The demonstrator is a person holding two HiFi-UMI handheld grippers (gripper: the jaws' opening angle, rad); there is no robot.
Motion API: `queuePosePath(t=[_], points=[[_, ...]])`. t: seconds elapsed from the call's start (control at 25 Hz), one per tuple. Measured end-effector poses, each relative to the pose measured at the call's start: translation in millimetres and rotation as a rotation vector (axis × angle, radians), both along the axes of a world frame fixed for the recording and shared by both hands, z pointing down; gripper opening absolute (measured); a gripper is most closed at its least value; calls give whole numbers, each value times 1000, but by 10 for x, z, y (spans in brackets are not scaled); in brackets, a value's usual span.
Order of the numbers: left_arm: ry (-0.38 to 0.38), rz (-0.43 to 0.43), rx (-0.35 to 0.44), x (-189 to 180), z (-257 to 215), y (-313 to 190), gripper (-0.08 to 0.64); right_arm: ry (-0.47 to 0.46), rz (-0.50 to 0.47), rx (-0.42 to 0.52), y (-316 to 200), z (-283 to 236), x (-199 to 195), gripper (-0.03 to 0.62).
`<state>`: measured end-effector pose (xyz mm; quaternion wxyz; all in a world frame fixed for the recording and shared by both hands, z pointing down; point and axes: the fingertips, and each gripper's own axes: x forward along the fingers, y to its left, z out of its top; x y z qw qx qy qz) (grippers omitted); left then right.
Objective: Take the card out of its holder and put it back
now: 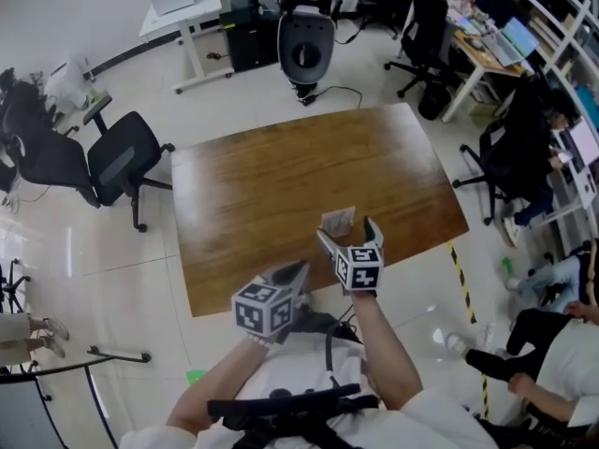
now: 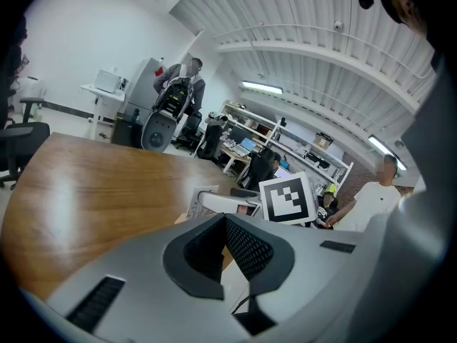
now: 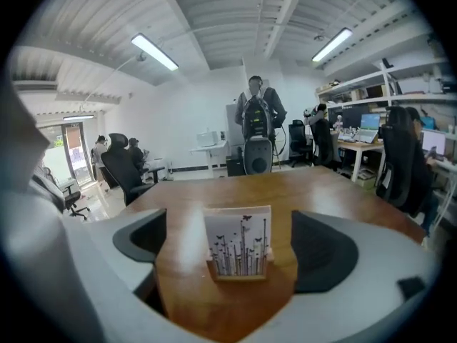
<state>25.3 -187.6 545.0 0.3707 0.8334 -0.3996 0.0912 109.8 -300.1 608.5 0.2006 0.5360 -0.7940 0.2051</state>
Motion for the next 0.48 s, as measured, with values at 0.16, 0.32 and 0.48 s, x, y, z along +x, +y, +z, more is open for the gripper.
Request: queuePosePath(t=[0.16, 0.32, 0.48], points=[[2, -24, -20, -58, 59, -6, -9, 28, 17, -23, -157, 184, 2, 571], [5, -42, -37, -127, 99, -9, -9, 39, 20, -46, -239, 302, -50, 570], [4, -57, -44, -151, 137, -44, -9, 57, 19, -58, -294, 389, -91, 548]])
